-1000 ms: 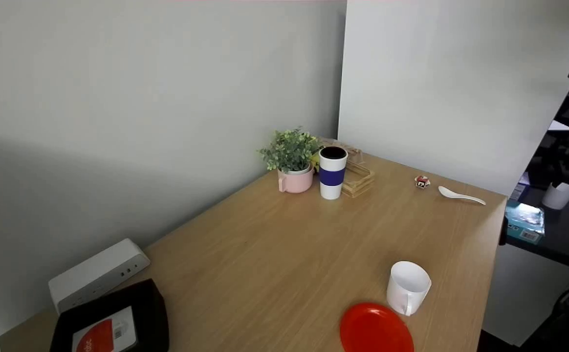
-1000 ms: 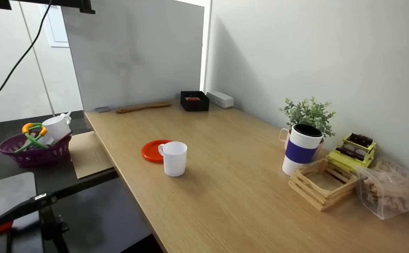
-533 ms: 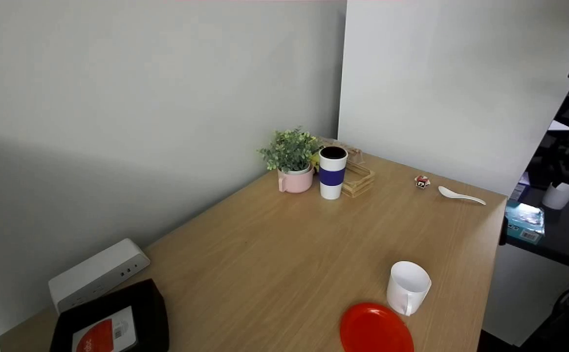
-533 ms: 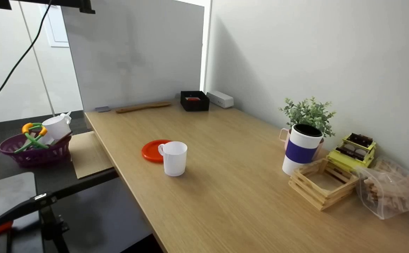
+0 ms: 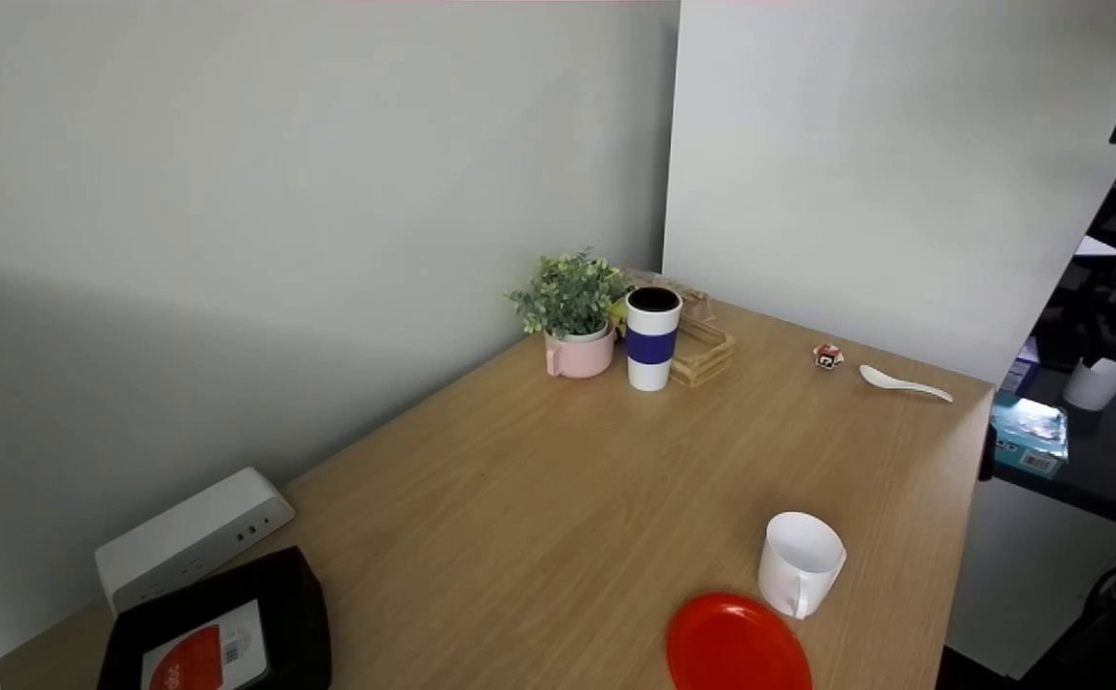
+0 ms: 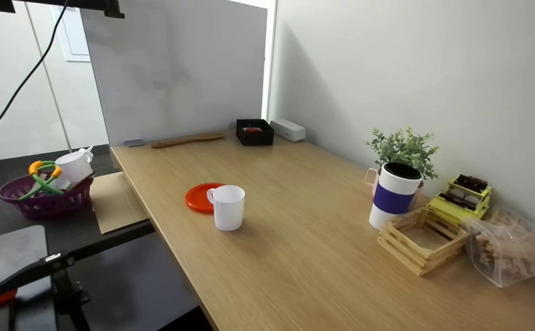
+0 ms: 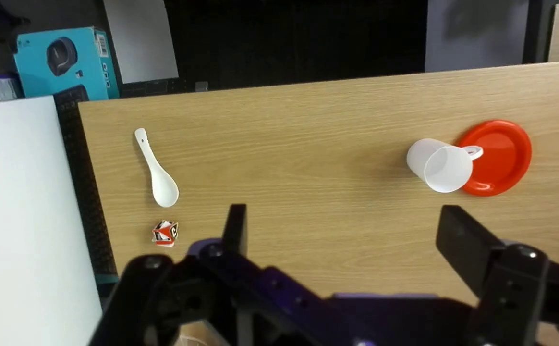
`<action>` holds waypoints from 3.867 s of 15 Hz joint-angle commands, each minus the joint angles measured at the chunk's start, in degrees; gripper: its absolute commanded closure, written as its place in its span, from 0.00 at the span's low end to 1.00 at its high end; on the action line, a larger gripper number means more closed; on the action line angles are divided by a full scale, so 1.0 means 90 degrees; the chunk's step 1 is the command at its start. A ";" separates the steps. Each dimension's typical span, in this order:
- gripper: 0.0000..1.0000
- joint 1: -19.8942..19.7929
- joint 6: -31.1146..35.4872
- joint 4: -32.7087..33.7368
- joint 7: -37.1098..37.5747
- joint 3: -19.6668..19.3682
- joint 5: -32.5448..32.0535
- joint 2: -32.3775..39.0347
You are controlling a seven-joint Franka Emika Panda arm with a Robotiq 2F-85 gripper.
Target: Put the mug on the plate
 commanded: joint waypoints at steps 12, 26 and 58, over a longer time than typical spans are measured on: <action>0.00 0.0475 0.0430 0.0713 -0.1298 0.0124 0.0432 0.0849; 0.00 0.0516 -0.0041 0.1621 -0.1967 0.0222 0.0763 0.2509; 0.00 0.0483 0.3690 0.0558 -0.1788 0.1424 0.0558 0.4115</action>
